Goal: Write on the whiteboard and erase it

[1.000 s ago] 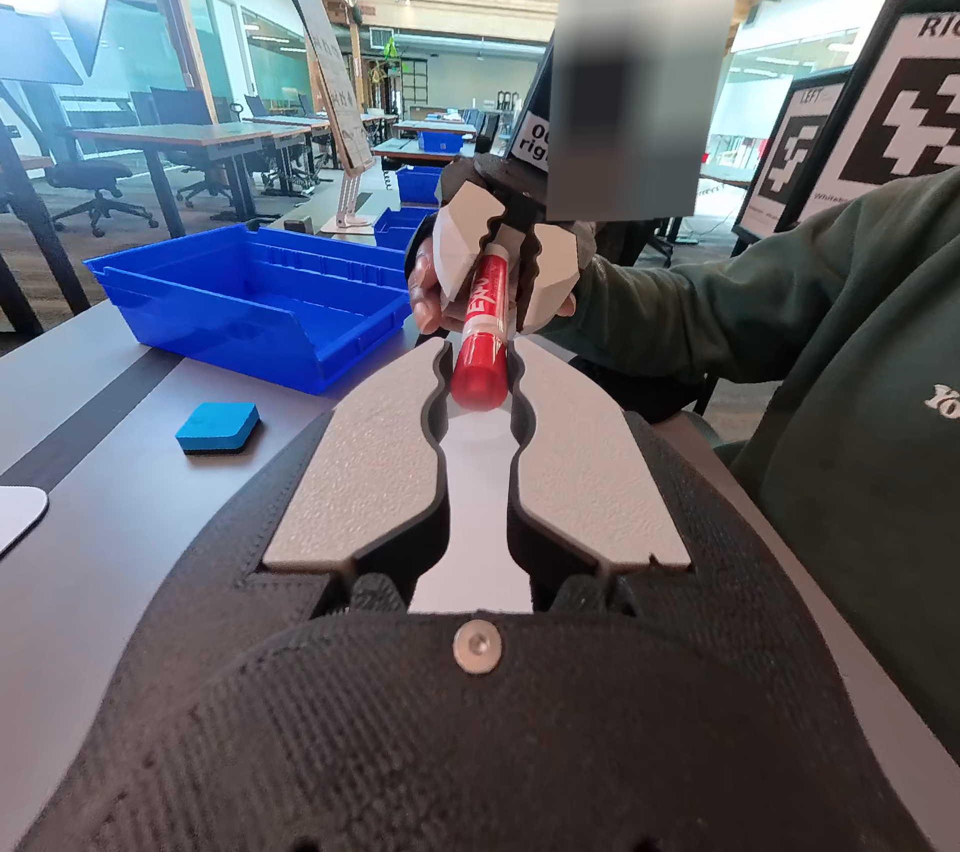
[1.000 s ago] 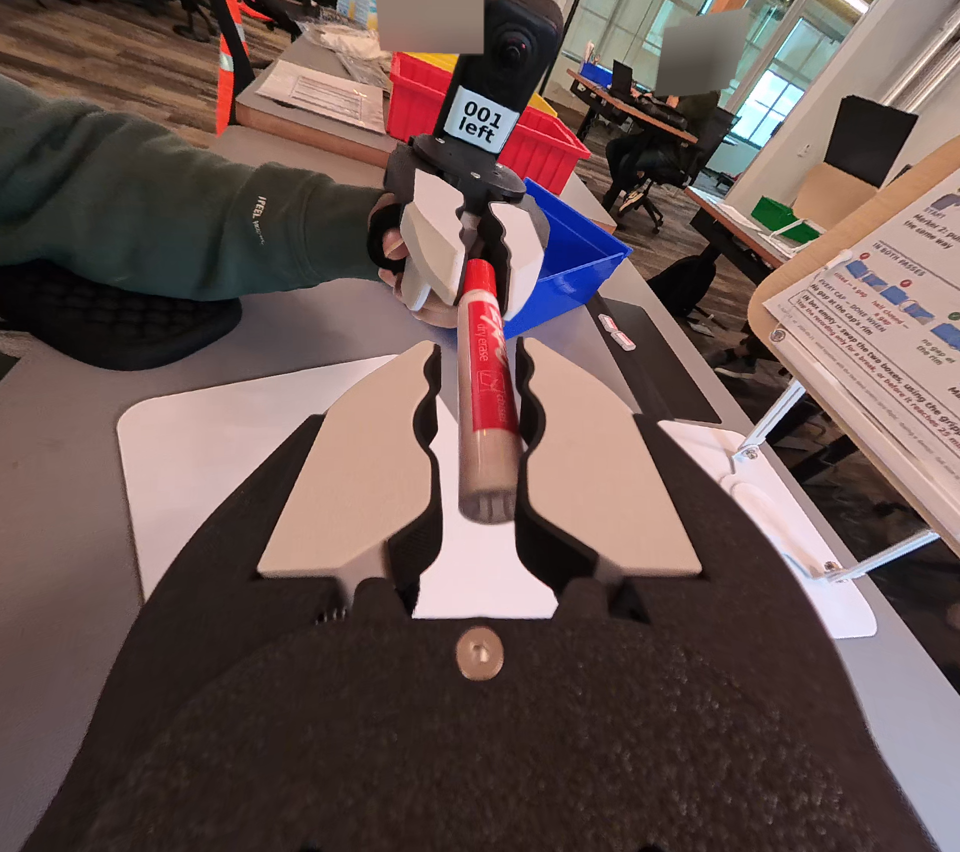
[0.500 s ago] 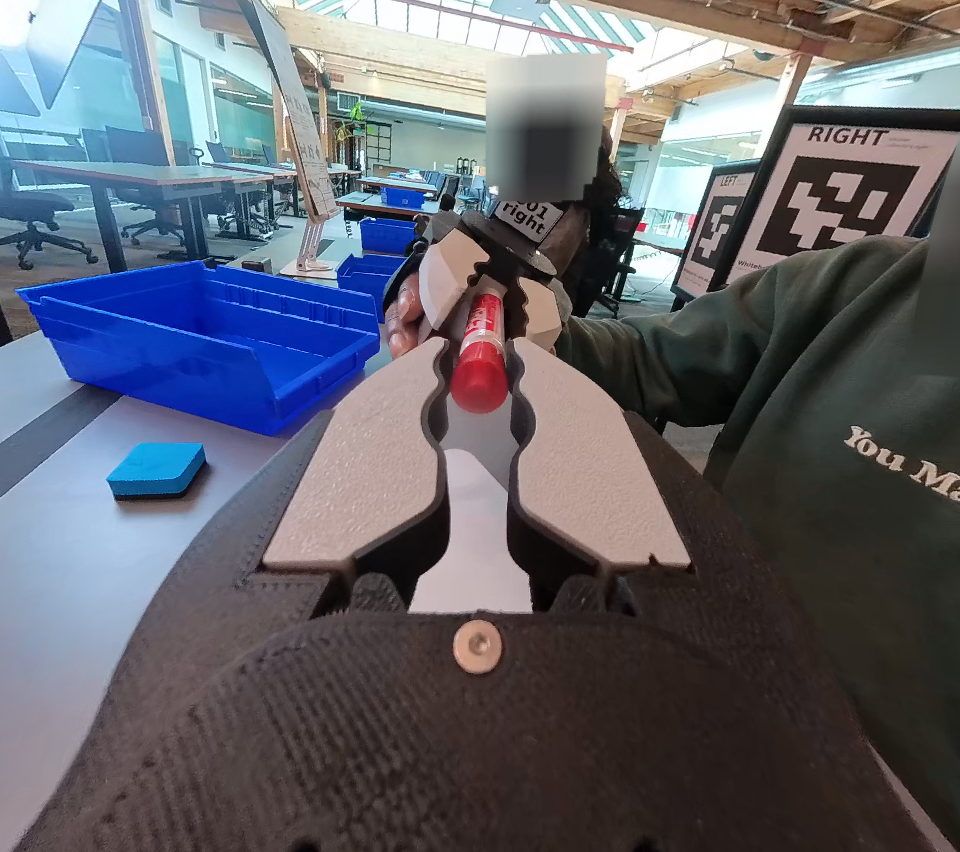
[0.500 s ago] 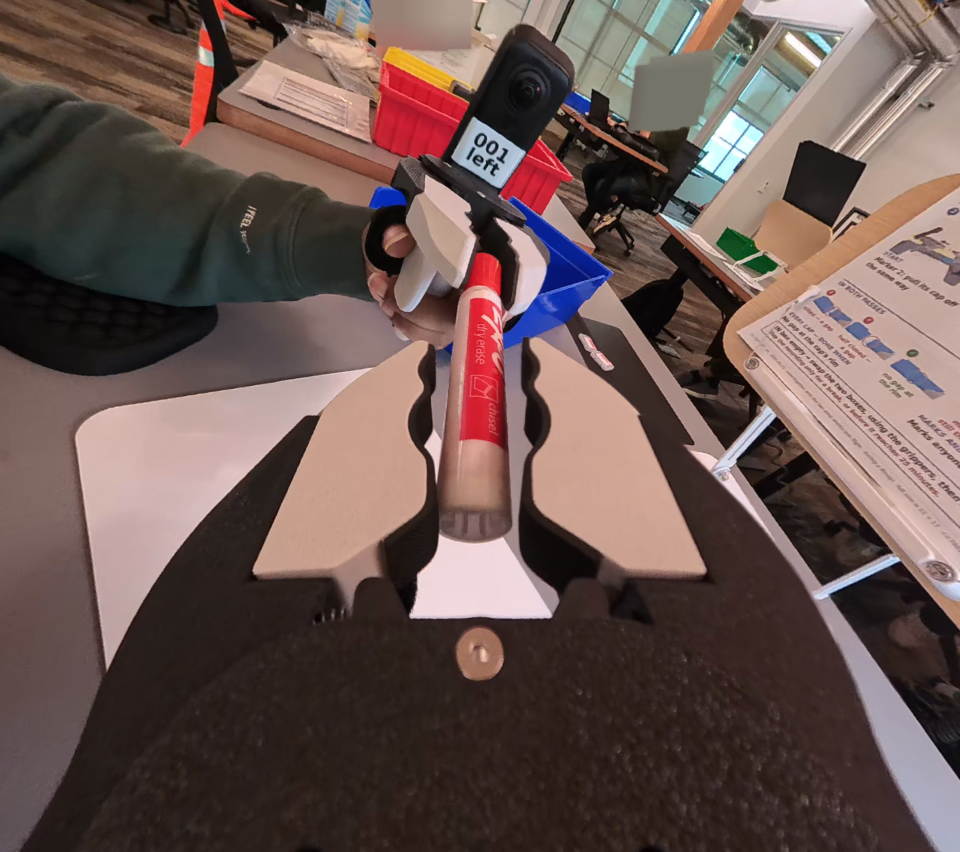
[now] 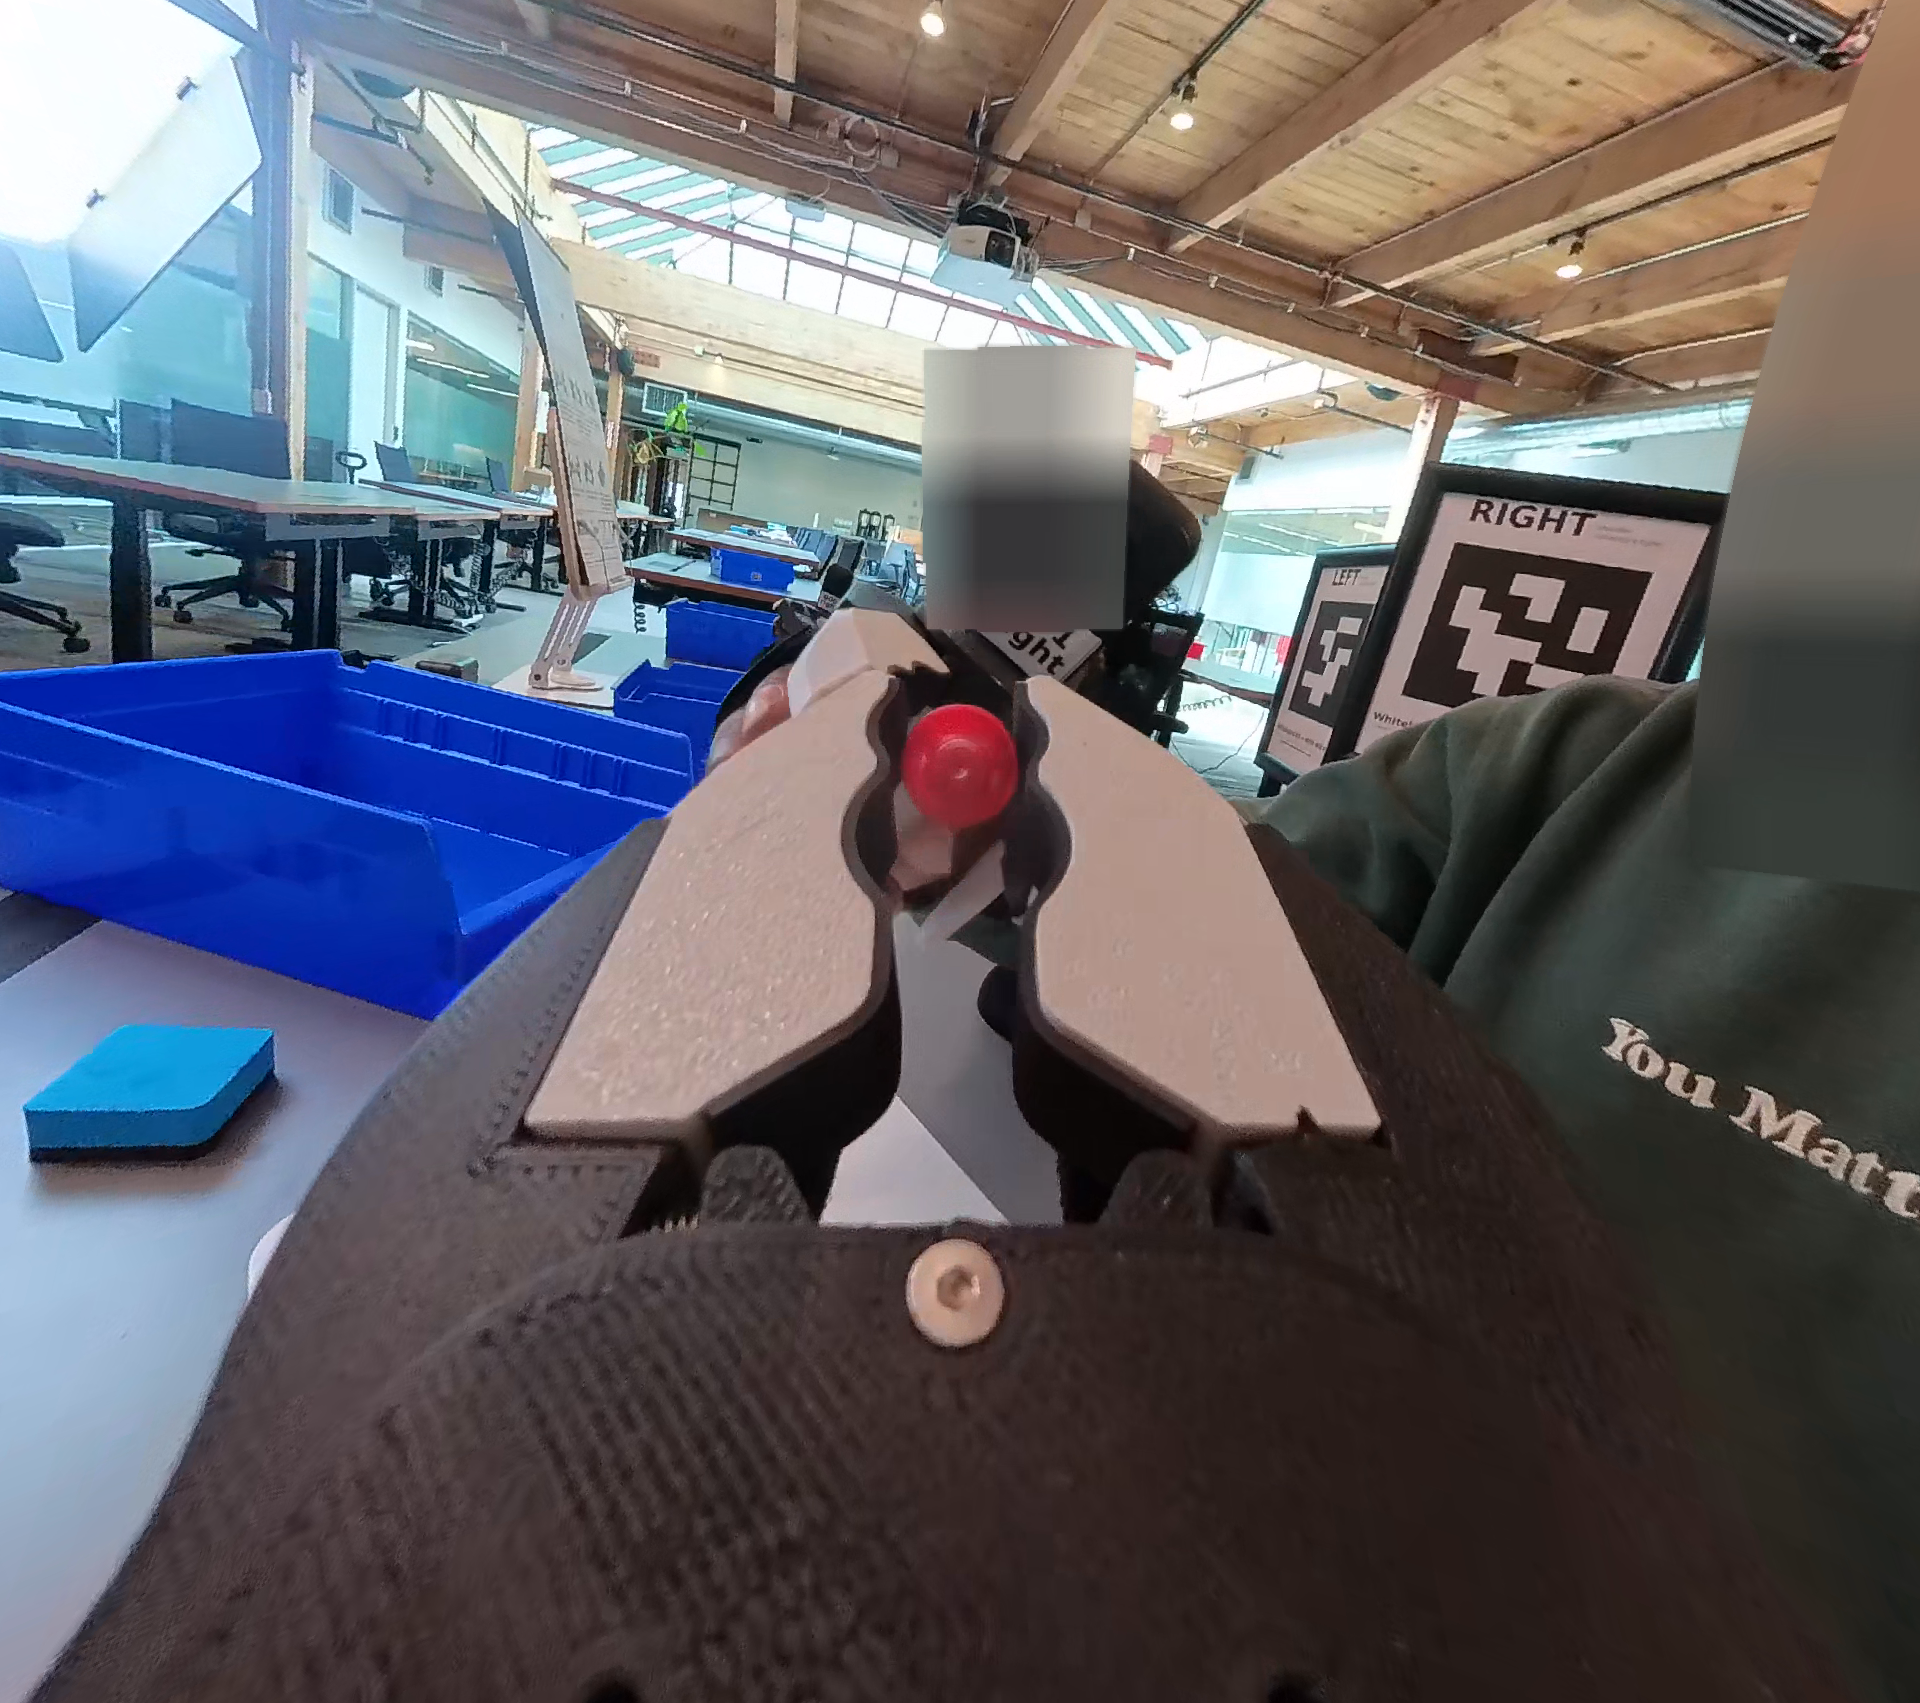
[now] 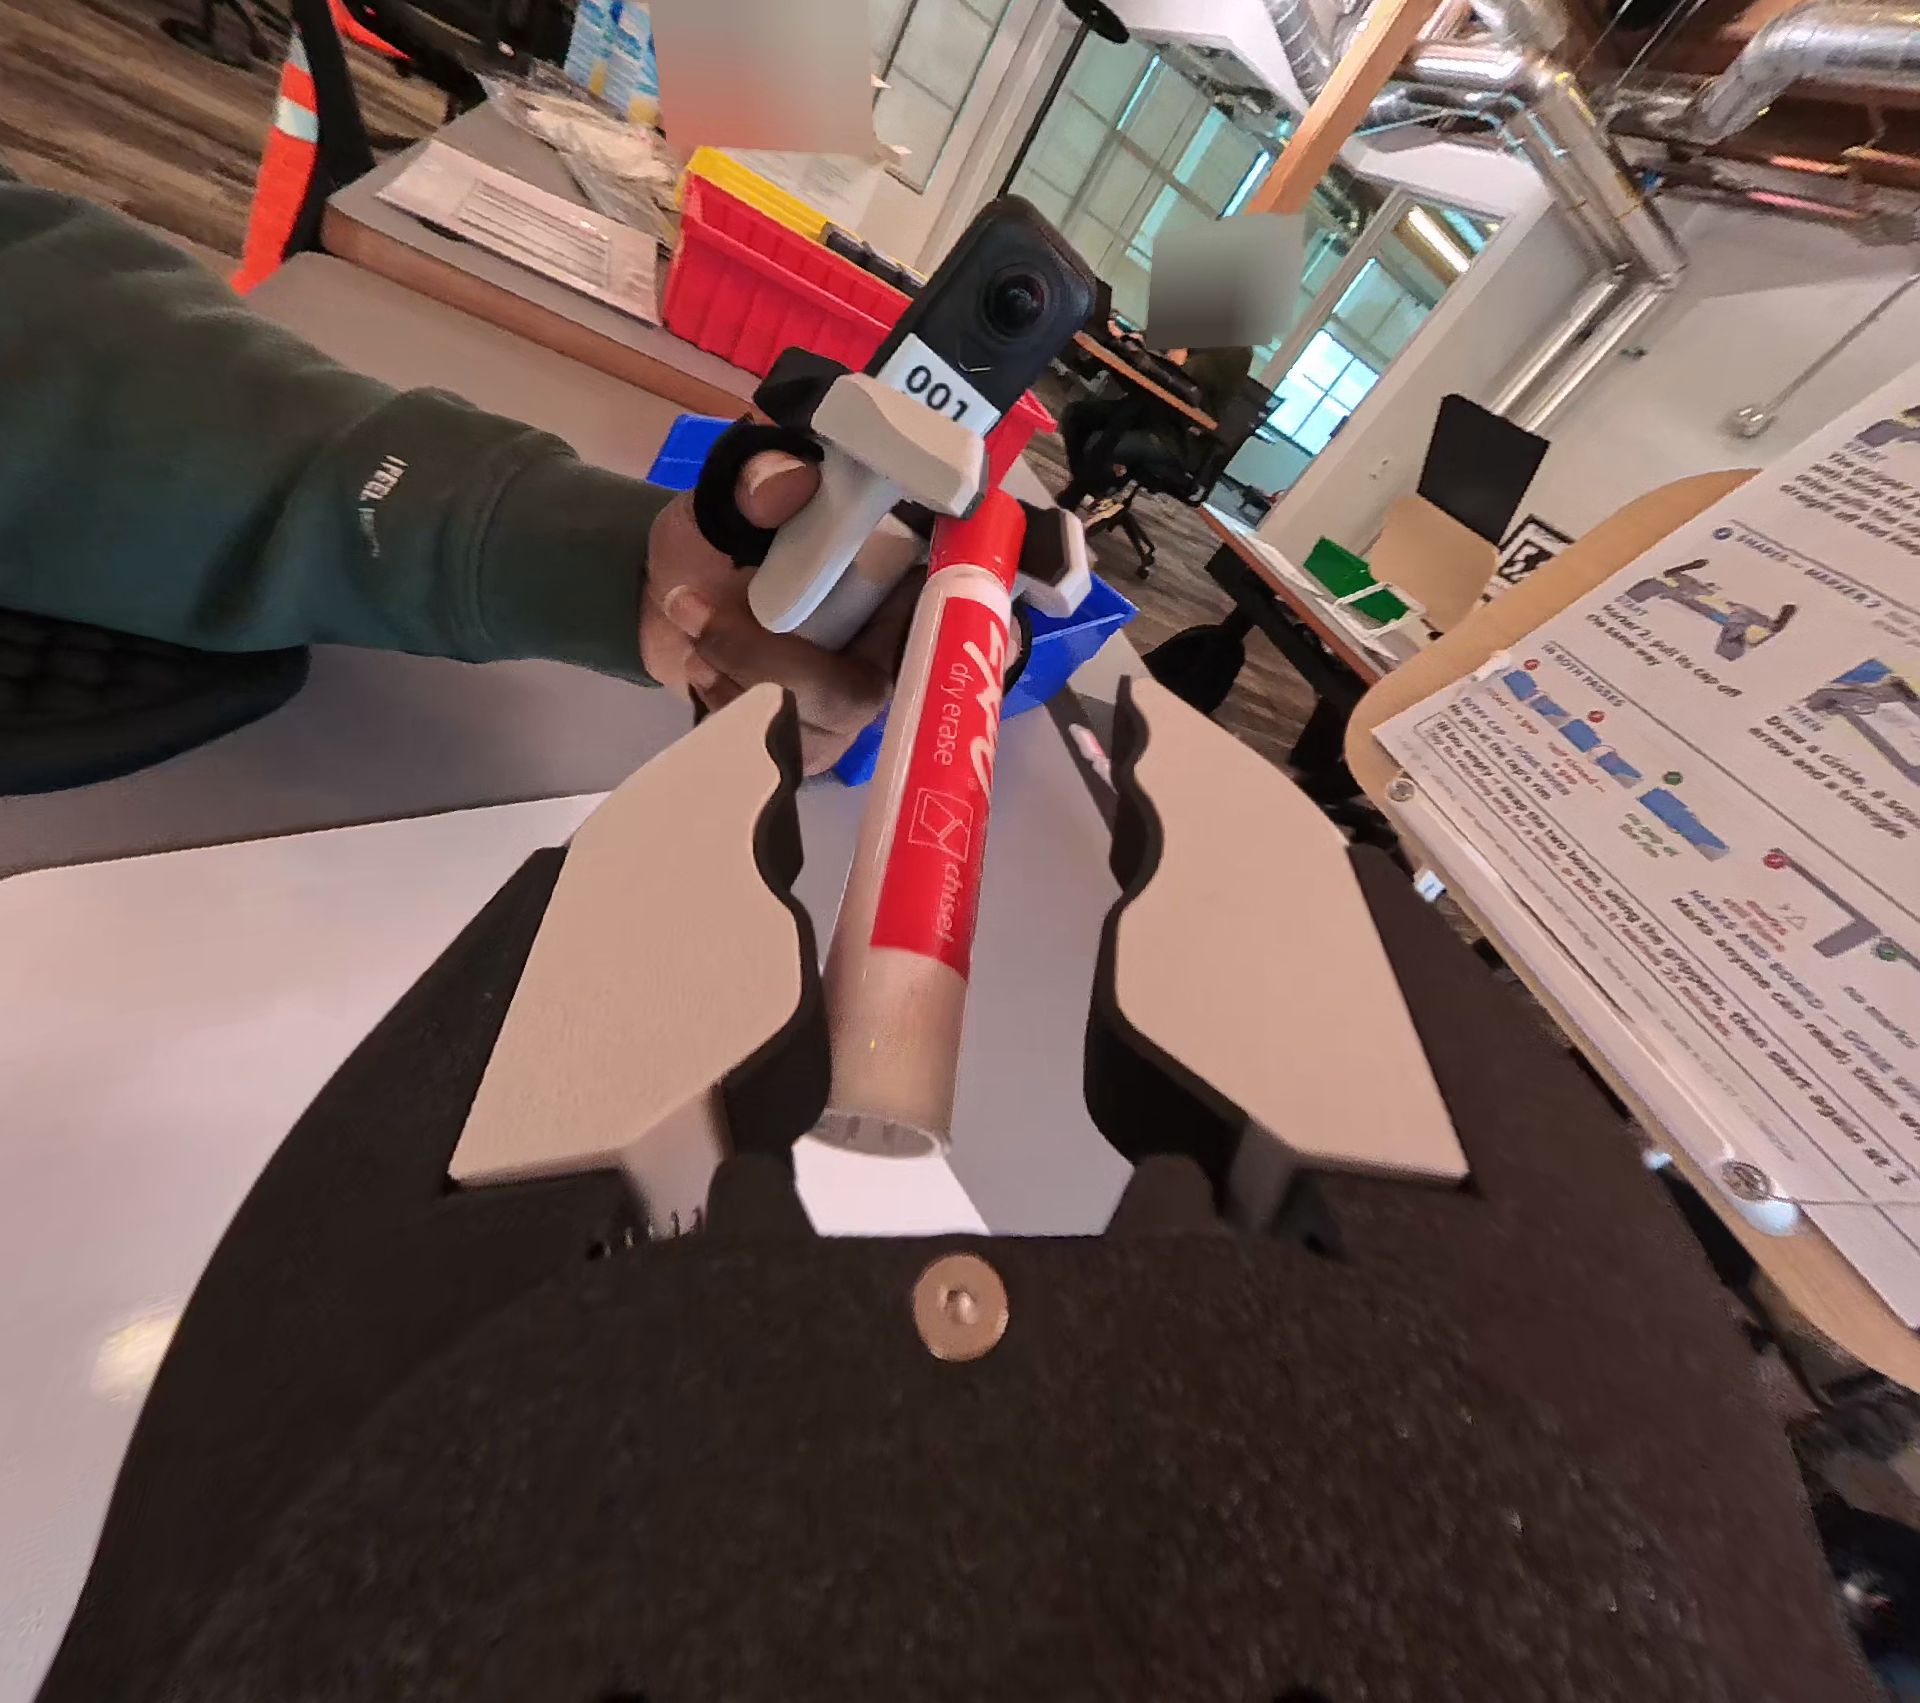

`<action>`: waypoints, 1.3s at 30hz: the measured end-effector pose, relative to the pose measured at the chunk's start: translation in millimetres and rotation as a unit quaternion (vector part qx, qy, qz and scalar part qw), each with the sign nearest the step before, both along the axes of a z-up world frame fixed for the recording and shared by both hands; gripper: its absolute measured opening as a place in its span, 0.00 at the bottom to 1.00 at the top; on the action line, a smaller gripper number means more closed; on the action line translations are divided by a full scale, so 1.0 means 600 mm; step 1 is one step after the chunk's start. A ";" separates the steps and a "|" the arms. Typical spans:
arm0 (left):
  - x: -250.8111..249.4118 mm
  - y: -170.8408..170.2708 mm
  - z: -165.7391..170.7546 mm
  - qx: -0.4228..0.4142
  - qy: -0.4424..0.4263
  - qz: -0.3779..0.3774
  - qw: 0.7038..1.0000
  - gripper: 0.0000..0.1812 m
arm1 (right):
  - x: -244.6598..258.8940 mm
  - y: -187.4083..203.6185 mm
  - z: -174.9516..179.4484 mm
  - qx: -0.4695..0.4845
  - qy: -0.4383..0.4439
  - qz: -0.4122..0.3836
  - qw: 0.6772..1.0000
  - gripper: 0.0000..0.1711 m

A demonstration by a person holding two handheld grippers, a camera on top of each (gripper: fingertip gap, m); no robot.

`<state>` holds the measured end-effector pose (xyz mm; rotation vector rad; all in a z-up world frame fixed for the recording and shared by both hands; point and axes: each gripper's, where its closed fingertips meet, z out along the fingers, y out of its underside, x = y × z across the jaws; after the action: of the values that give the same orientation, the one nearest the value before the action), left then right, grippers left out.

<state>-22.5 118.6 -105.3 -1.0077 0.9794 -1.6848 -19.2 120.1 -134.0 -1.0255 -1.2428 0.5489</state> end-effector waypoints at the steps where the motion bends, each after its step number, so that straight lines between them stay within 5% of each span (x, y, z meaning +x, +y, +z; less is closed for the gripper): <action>1: 0.001 0.000 0.000 0.000 0.000 0.000 1.000 0.11 | -0.001 0.002 -0.002 0.006 0.000 -0.006 1.000 0.32; 4: 0.003 0.000 -0.005 0.005 0.010 0.003 1.000 0.11 | -0.001 -0.001 -0.004 0.023 0.004 -0.006 1.000 0.16; 7: 0.007 0.001 -0.018 0.029 0.041 0.017 0.999 0.11 | 0.005 0.001 -0.001 0.016 -0.002 -0.011 1.000 0.12; 19: 0.025 -0.012 -0.059 0.280 0.248 0.146 0.916 0.13 | 0.019 -0.014 -0.020 -0.079 -0.057 0.043 0.994 0.11; 39: 0.029 -0.026 -0.067 0.323 0.276 0.143 0.894 0.11 | 0.024 -0.028 -0.022 -0.115 -0.061 0.080 0.988 0.11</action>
<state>-5.0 103.0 -145.5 -1.1082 1.5367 -0.7269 -4.9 103.2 -147.0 -1.1729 -1.4018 0.7762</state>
